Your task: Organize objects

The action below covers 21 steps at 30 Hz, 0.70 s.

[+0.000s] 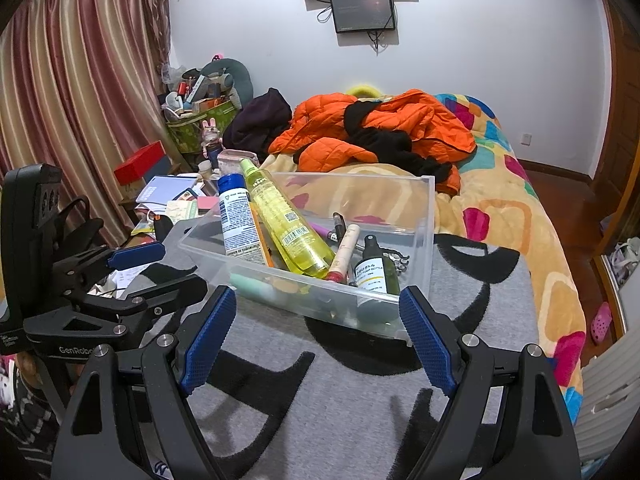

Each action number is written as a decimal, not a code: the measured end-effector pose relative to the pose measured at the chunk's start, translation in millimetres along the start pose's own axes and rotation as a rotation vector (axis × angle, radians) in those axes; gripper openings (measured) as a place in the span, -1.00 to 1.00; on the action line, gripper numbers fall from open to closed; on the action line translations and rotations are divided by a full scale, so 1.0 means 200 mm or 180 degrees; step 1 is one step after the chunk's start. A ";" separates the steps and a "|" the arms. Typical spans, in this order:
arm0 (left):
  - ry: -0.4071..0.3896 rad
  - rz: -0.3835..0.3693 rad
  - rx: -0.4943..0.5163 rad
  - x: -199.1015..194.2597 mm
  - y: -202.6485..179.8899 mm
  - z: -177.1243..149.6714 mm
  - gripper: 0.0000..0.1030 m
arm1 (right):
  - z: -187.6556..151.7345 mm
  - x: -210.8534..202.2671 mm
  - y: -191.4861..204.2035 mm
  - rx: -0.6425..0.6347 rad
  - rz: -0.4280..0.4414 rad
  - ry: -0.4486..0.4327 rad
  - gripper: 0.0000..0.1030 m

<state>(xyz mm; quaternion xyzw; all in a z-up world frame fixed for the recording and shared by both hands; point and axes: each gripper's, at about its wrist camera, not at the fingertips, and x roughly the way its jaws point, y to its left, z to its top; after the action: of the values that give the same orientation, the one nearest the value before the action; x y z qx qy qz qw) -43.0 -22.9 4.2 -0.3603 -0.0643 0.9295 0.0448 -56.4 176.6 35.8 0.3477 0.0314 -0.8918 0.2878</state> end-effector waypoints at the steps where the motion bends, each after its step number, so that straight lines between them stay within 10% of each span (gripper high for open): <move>1: -0.0001 -0.0001 0.0000 0.00 0.00 0.00 0.79 | 0.00 0.00 0.00 -0.0004 0.0001 0.0001 0.58; 21: -0.0003 -0.0010 -0.0027 0.01 0.00 0.00 0.79 | -0.01 0.00 0.00 0.0003 0.0031 0.0010 0.58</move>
<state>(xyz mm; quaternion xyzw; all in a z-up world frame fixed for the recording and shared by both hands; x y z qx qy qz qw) -43.4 -23.2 2.6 -0.3599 -0.0689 0.9294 0.0447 -55.9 175.7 34.5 0.3495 0.0297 -0.8898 0.2919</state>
